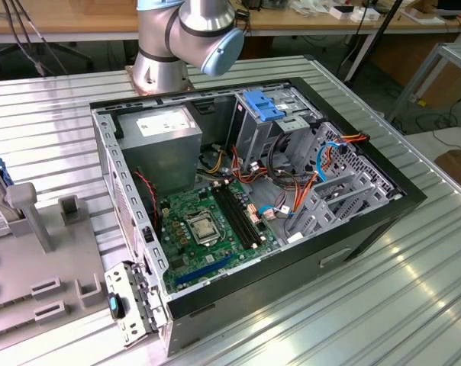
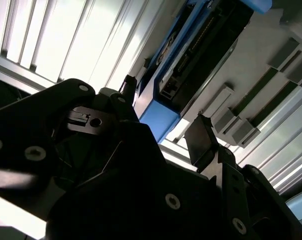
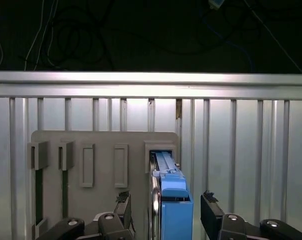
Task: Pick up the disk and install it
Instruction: 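Pick up the disk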
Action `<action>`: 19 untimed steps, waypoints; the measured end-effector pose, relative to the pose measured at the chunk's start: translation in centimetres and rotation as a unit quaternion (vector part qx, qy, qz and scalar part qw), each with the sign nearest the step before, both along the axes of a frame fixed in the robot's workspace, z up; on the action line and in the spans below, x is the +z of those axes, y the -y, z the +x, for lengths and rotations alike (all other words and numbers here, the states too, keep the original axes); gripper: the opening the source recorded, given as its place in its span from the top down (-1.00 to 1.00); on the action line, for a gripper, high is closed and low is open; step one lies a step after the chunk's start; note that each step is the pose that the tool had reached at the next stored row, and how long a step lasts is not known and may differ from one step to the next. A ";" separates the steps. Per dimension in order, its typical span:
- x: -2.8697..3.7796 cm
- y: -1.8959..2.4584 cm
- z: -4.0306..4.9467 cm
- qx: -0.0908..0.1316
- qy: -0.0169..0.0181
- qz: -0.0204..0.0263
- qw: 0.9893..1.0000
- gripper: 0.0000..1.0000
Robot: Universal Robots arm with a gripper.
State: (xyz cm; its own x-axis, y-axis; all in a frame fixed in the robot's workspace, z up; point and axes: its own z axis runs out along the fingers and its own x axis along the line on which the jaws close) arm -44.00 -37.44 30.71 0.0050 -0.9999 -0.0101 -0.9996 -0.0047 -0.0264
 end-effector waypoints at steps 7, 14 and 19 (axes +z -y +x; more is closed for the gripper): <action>-0.20 0.00 0.00 -0.003 -0.002 0.000 1.000 -0.15; -0.32 0.10 0.00 -0.003 -0.002 0.000 1.000 0.02; -0.34 0.12 0.03 -0.003 -0.002 0.000 1.000 0.19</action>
State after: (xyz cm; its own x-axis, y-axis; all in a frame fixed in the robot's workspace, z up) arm -43.97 -37.55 30.36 -0.0005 -0.9999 -0.0101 -0.9998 0.0007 -0.0223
